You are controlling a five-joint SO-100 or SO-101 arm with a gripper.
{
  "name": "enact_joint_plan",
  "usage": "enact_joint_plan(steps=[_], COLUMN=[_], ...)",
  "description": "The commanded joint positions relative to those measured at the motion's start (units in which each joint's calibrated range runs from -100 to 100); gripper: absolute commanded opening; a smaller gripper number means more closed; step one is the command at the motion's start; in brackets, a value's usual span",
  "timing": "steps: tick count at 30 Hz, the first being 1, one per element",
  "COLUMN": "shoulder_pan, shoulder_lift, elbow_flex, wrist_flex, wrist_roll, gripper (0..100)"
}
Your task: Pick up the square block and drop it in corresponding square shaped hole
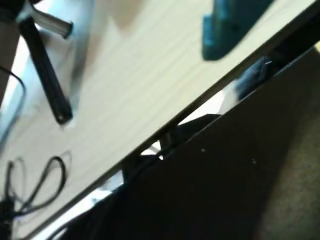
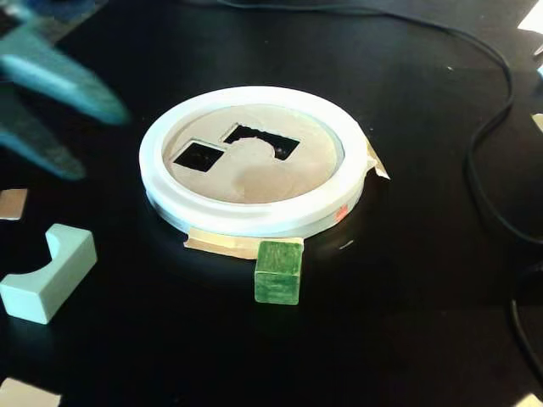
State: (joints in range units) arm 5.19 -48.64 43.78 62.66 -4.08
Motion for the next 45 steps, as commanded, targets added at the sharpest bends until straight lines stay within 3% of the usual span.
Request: enact_joint_plan(steps=[1, 6, 15, 23, 45], shoulder_pan=[-5.32, -8.94, -9.94, -16.31, -17.43], shoulder_lift=[23.96, 41.07, 59.43, 66.87, 74.57], elbow_flex=[-22.10, -35.40, -45.51, -50.33, -50.52], wrist_flex=[-1.49, -0.19, 3.02, 3.02, 2.82], wrist_roll=[0.44, 3.52, 4.05, 3.96, 3.91], gripper=[84, 84, 84, 84, 84])
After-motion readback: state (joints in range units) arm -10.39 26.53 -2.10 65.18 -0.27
